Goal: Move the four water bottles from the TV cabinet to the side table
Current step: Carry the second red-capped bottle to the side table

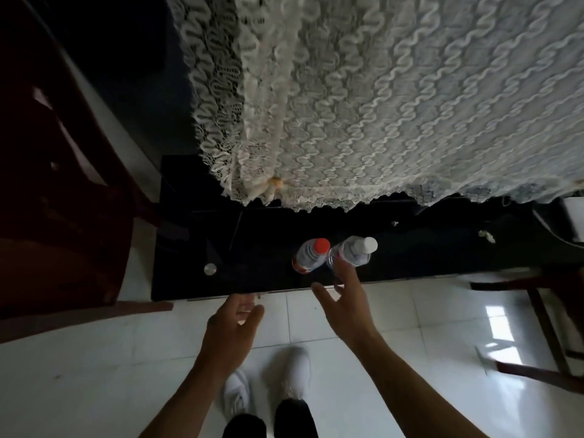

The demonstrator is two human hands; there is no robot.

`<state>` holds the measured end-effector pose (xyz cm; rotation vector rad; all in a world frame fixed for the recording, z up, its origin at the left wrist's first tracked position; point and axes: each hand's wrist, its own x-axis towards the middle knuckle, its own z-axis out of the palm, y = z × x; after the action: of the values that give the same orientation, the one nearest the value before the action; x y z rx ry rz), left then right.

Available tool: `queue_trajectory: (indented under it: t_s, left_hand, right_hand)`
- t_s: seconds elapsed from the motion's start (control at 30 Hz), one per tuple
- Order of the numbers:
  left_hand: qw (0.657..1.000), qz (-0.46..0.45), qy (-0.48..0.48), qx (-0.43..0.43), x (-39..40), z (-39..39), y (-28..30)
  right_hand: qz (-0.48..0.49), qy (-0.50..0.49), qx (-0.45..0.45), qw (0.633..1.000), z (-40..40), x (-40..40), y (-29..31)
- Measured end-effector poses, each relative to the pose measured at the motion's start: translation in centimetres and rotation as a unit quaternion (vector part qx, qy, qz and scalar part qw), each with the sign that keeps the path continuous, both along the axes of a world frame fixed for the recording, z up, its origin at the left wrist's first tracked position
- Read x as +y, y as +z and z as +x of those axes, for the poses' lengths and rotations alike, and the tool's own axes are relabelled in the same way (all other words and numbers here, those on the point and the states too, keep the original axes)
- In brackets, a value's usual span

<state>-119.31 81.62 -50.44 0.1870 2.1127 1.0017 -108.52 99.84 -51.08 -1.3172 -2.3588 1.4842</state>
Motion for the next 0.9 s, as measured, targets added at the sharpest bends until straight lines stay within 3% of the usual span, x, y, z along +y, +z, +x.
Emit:
queue_trajectory:
  t_s: [0.17,0.43,0.63,0.9]
  left_hand:
    - [1.0,0.009,-0.012,0.002,1.8,-0.5,-5.7]
    - [0.999,0.04,-0.011,-0.01,5.0,-1.7,-11.3]
    - [0.998,0.053,-0.002,-0.026,6.2,-2.5,-11.3]
    - [0.996,0.079,0.033,-0.034,6.3,-3.3,-7.5]
  right_hand:
    - [0.036,0.015,0.038,0.999,-2.3,1.1,-5.8]
    - [0.029,-0.104,0.06,0.992,-5.5,2.5,-11.9]
    - [0.067,-0.09,0.047,0.993,-6.2,3.7,-12.3]
    - [0.063,-0.044,0.048,0.996,-3.7,3.4,-8.8]
